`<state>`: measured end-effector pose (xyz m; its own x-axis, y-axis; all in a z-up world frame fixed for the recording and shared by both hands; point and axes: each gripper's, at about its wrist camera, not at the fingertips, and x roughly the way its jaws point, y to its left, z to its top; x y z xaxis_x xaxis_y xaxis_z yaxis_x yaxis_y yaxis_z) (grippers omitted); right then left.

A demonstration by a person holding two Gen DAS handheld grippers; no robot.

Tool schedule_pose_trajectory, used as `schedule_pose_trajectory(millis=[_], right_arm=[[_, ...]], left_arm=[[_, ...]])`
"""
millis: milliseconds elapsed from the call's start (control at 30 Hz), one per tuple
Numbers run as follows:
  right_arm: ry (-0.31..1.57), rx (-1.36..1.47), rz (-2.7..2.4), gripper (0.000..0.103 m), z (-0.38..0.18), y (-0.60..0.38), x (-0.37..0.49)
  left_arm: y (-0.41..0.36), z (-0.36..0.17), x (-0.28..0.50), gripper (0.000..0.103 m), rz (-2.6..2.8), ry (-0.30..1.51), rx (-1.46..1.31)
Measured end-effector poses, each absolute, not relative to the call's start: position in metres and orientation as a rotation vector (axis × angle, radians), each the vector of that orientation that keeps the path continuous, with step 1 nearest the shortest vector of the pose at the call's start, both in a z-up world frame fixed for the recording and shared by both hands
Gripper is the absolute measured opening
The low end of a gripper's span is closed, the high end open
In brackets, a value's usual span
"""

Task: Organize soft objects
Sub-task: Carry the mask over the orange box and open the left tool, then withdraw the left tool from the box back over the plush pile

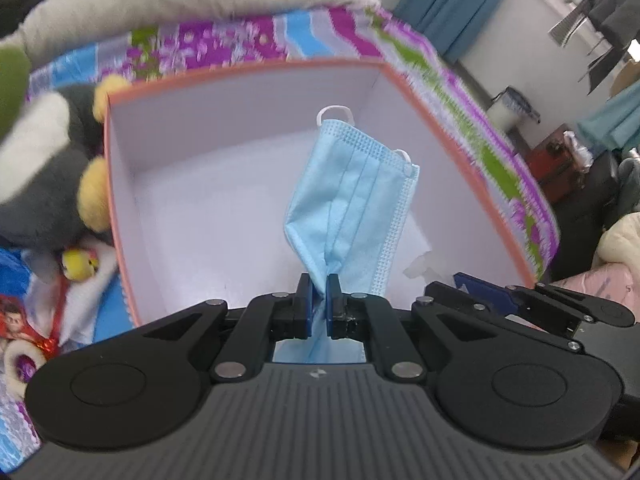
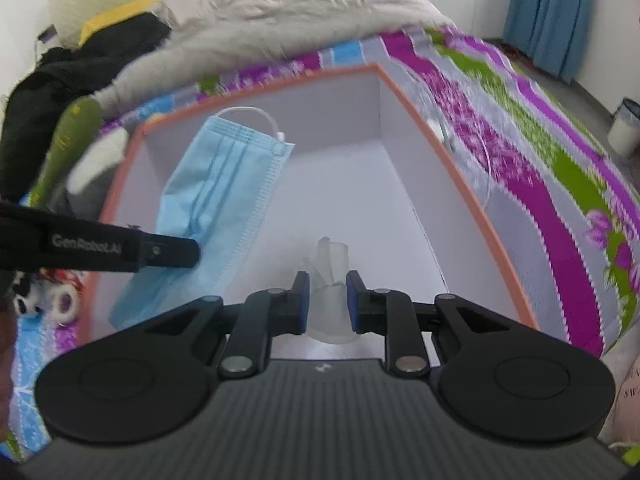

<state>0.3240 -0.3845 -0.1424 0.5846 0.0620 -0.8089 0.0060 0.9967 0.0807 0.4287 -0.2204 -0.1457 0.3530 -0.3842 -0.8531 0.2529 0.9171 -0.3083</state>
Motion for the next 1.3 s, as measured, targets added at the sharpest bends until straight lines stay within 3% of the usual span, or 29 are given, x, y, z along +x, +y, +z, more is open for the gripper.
schedule_pose_trajectory(millis=[267, 300, 333, 400, 667, 1300], right_arm=[[0.975, 0.101, 0.028, 0.028, -0.166, -0.388, 0.323], [0.977, 0.113, 0.026, 0.030, -0.168, -0.388, 0.323], [0.982, 0.123, 0.021, 0.030, -0.170, -0.389, 0.323], [0.992, 0.129, 0.007, 0.041, -0.173, -0.390, 0.323], [0.937, 0.131, 0.009, 0.044, -0.153, -0.387, 0.318], [0.574, 0.133, 0.146, 0.044, -0.046, -0.321, 0.249]], left_arm=[[-0.231, -0.182, 0.438, 0.008, -0.388, 1.210, -0.107], [-0.231, -0.186, 0.438, 0.011, -0.388, 1.215, -0.112], [-0.231, -0.188, 0.438, 0.023, -0.387, 1.218, -0.111], [-0.233, -0.191, 0.439, 0.039, -0.369, 1.232, -0.090], [-0.220, -0.168, 0.441, 0.039, -0.370, 1.171, -0.037], [-0.142, -0.026, 0.333, 0.039, -0.380, 0.767, -0.040]])
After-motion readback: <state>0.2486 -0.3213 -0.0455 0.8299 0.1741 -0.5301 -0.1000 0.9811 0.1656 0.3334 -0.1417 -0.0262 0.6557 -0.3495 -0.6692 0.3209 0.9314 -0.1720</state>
